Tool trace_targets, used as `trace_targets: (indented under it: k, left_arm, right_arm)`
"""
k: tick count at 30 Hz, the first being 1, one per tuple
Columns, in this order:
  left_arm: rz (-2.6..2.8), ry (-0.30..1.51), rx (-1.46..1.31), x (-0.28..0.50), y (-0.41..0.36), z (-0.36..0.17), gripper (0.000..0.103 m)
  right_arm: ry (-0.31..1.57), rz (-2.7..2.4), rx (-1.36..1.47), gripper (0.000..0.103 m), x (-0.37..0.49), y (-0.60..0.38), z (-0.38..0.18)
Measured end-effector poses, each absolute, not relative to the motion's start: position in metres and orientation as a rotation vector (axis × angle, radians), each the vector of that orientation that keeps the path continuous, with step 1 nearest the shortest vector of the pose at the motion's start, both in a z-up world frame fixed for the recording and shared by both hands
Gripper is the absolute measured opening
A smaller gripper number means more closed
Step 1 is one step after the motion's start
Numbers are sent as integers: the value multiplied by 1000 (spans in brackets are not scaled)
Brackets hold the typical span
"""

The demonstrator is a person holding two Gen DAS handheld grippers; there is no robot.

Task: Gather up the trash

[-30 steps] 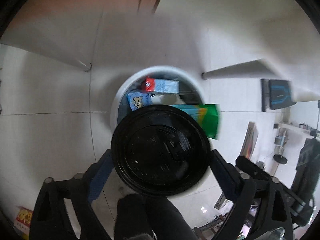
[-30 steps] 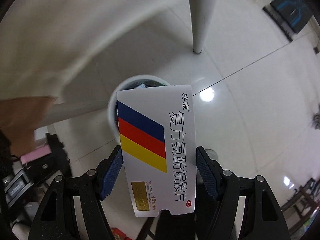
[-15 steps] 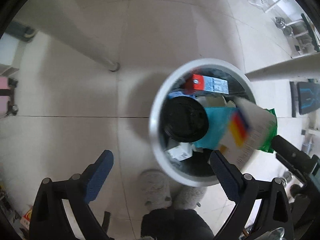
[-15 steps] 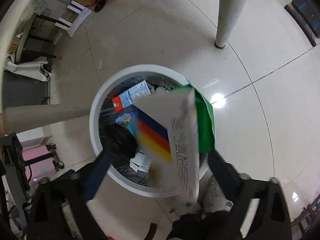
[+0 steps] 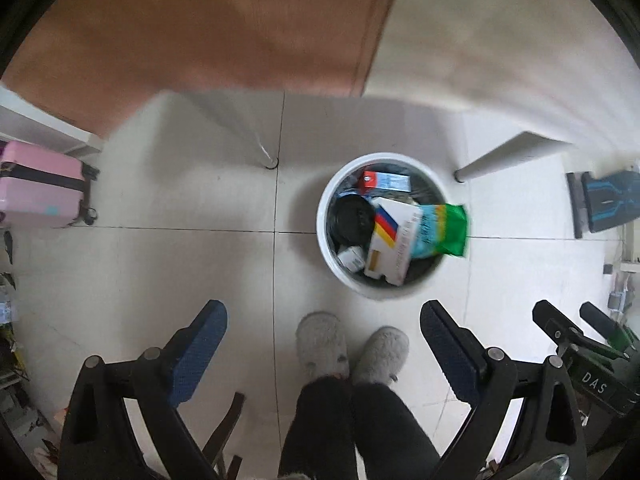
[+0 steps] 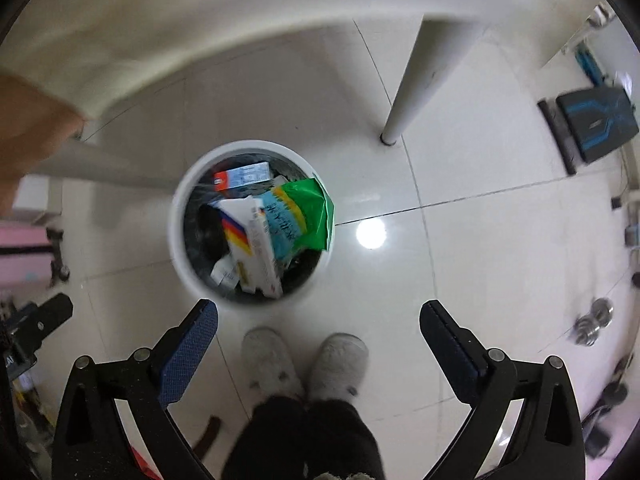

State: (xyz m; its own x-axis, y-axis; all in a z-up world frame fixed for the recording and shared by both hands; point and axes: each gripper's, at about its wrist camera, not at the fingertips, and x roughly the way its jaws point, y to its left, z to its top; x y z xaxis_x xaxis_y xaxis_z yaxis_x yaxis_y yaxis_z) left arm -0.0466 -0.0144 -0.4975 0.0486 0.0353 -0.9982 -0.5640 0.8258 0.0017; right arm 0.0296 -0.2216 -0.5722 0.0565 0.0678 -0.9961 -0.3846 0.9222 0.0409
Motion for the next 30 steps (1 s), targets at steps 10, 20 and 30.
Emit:
trace_targets:
  k: [10, 20, 30]
  left_arm:
    - [420, 1393, -471, -78, -62, -328, 99]
    - [298, 1248, -507, -105, -83, -189, 99]
    - [200, 1106, -564, -129, -88, -103, 99]
  right_arm:
    - [1431, 458, -253, 102, -15, -257, -371]
    - [1402, 598, -172, 102, -46, -297, -190]
    - [1319, 731, -99, 102, -83, -312, -67]
